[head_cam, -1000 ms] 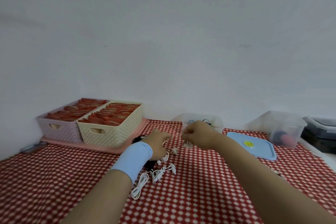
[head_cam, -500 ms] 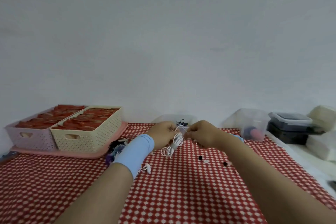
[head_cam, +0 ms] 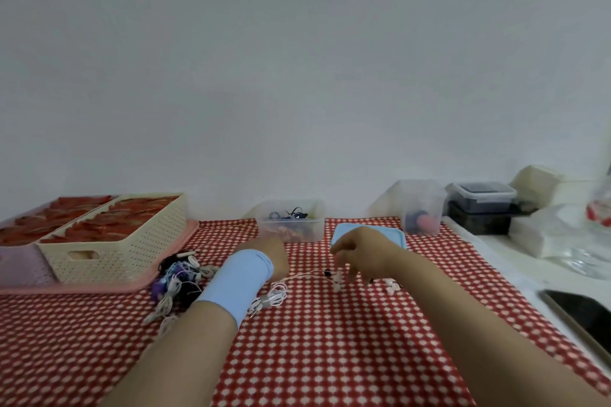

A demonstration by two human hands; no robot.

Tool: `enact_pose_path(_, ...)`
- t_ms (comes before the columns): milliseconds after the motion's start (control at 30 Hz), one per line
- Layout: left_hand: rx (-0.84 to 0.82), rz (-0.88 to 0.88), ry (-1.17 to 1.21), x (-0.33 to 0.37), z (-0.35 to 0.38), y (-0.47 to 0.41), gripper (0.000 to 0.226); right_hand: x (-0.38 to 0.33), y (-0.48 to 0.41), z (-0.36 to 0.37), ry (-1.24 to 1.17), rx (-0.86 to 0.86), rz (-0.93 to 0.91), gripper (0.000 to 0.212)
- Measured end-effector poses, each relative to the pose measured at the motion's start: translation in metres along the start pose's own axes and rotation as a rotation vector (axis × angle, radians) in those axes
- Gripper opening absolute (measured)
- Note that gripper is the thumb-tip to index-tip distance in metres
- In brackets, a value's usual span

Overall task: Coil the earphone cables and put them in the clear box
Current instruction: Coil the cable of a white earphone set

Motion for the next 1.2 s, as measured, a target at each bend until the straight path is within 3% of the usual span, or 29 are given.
enact_pose_path(133,0.185,0.251,0.264,0.038,-0.014,0.003,0.027,0.001,-0.009,0.002,0.090,0.059,-0.025,0.027)
enact_pose_path(233,0.187,0.313,0.351,0.055,-0.003,0.002,0.018,-0.007,-0.014,0.010,0.255,0.094,-0.080,0.025)
enact_pose_path(400,0.136,0.267,0.370,0.044,0.024,-0.008,0.019,-0.006,-0.024,0.027,0.314,0.049,-0.084,0.025)
enact_pose_path(633,0.065,0.248,0.396,0.030,0.032,-0.013,0.040,0.001,-0.030,0.021,0.235,0.040,-0.059,0.021)
enact_pose_path(767,0.061,0.255,0.436,0.040,0.033,-0.017,0.024,0.008,-0.024,0.017,0.161,-0.029,-0.018,0.009)
enact_pose_path(900,0.128,0.244,0.476,0.039,0.031,-0.018,0.016,0.010,-0.020,0.020,0.217,-0.018,-0.034,0.023)
enact_pose_path(967,0.181,0.234,0.508,0.037,0.027,-0.018,0.018,0.010,-0.018,0.018,0.179,0.009,-0.026,0.020)
enact_pose_path(1100,0.294,0.207,0.755,0.035,0.022,-0.011,0.024,0.011,-0.011,0.008,0.089,0.088,-0.043,0.014)
enact_pose_path(1200,0.337,0.189,1.012,0.033,0.021,-0.005,0.024,0.014,-0.005,0.000,-0.178,0.126,-0.028,0.010)
Point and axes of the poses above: each hand's wrist, its own y-axis away from the middle knuckle, its own z-axis out of the palm, x = y × z, the point moved 9 cm from there along -y, towards the middle knuckle, and after that the axes turned 9 degrees about z, right-handed, at the moved point
